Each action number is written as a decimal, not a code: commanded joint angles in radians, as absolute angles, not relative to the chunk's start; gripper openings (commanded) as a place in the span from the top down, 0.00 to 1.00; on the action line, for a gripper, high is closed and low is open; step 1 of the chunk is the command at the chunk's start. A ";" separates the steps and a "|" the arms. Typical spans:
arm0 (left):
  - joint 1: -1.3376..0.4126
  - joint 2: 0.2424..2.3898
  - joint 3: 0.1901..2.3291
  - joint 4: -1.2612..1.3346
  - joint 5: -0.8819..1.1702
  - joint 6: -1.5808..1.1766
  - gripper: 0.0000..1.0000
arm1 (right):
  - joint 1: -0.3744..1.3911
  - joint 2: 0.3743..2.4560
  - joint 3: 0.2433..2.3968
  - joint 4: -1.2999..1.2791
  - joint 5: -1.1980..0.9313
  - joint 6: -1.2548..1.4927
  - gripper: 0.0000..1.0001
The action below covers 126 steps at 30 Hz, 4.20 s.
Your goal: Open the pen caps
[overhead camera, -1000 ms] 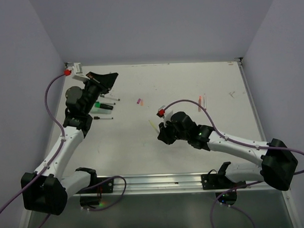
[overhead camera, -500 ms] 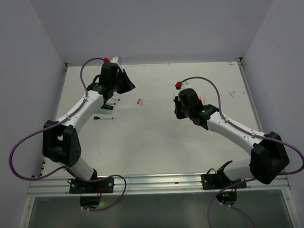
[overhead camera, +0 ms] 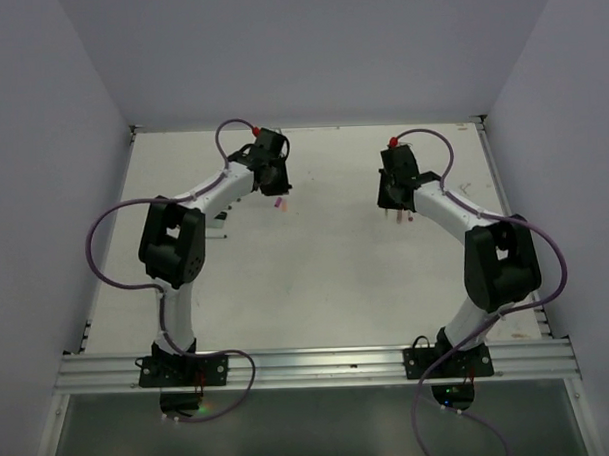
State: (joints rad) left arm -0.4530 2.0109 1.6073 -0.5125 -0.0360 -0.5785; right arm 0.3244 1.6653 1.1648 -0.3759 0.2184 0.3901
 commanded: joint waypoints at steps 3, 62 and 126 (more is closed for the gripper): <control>-0.485 2.089 1.709 -0.568 -0.113 -0.549 0.96 | 0.261 1.748 1.247 -0.400 0.219 0.391 1.00; -0.509 1.971 1.721 -0.649 -0.178 -0.626 0.33 | 0.195 1.640 1.328 -0.485 0.186 0.296 0.41; 0.046 1.760 1.046 -0.497 -0.255 -1.003 0.67 | 0.327 1.101 1.040 -0.325 -0.002 0.296 0.01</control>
